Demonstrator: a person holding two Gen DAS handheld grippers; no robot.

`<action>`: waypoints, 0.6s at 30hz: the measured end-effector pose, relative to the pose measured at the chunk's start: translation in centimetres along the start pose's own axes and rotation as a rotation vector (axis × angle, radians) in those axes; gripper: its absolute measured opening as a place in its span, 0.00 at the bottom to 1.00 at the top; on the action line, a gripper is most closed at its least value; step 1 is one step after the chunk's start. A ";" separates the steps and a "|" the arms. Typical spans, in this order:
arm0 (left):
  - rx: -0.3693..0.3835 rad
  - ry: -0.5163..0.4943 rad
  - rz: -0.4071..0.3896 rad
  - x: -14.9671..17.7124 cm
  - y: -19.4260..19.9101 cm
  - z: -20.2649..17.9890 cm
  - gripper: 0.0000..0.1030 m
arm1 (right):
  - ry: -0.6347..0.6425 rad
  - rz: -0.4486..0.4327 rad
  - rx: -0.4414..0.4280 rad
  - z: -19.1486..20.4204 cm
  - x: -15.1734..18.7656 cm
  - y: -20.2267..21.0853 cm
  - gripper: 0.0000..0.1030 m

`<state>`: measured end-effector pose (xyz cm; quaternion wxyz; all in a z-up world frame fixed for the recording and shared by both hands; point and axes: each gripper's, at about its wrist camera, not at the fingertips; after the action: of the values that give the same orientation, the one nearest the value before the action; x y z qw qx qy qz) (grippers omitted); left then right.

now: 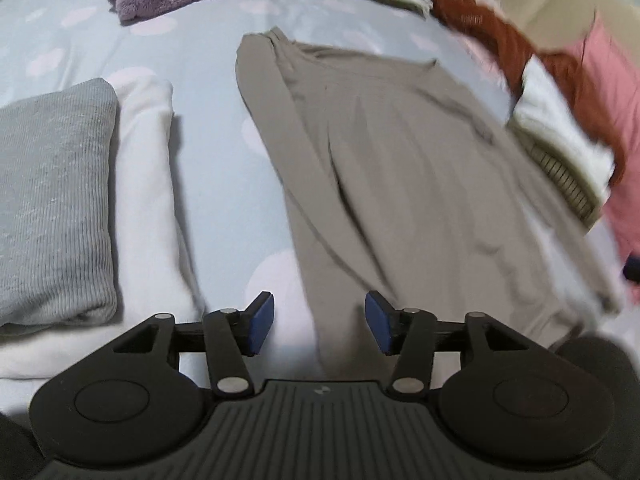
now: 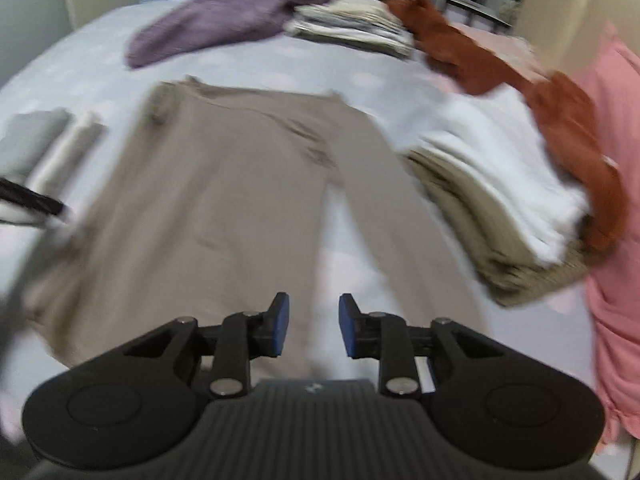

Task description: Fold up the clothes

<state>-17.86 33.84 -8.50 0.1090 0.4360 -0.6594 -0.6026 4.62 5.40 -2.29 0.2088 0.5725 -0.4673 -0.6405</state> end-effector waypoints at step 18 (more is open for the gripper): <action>-0.082 0.087 -0.037 -1.8 -3.7 -0.3 0.55 | -0.289 -0.120 0.039 12.4 -5.7 -4.0 0.52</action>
<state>-14.89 35.30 -11.05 0.1442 0.4690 -0.6207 -0.6115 -4.38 16.35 -3.70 0.0898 0.5052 -0.4698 -0.7183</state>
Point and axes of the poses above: each gripper's, at about its wrist camera, not at the fingertips, and y roughly against the way its jaws point, z to its left, x to its underside, and after that the axes turned 2 degrees about z, right-handed
